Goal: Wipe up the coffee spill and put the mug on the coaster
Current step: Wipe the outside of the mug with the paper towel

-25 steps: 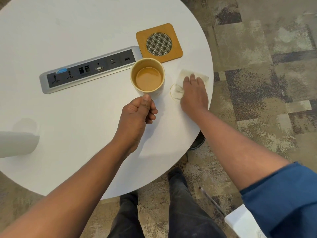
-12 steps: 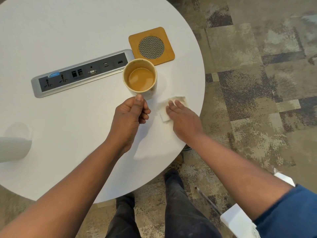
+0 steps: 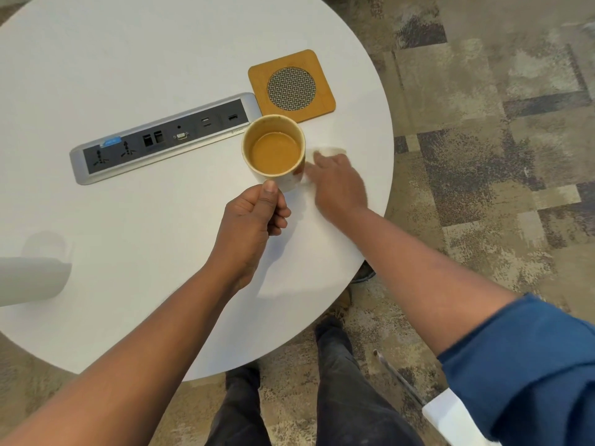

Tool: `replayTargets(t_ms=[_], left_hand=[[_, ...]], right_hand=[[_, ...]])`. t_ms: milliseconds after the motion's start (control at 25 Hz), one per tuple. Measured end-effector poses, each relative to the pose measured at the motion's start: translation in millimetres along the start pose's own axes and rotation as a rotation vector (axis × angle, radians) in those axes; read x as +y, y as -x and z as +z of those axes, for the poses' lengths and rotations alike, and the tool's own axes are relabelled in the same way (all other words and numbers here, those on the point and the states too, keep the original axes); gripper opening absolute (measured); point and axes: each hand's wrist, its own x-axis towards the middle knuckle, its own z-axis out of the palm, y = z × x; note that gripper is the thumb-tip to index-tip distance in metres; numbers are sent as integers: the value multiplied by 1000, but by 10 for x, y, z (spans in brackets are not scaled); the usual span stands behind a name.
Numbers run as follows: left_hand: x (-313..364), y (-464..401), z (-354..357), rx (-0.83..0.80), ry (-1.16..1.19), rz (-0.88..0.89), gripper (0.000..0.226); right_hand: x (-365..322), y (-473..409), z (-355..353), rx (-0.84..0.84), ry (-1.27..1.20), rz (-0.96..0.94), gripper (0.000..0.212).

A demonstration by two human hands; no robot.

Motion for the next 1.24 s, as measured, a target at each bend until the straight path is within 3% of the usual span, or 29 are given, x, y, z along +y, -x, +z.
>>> replayTargets(t_ms=[80,160,320,480,920,1240], left_hand=[[16,-5,-14,2,1,-3,40],[39,-7,-25,6,-2,-3,40],[88,16,-30,8,-1,3,40],[138,51,-8,-7,-16,3,41],[201,137,74,-48,-28,-15,44],[196,152,76,-41,-9,4,44]], right_hand=[[-135,149,65,63,-16,-172,31],[-173,346,91,79,-189,-149,26],[-88,409,-101,53,-1102,466,28],[-30,428,-233,1,-1606,639,52],[-182,257,-477,2,-1988,466,38],[-284,439,-275,100,-2164,519,34]])
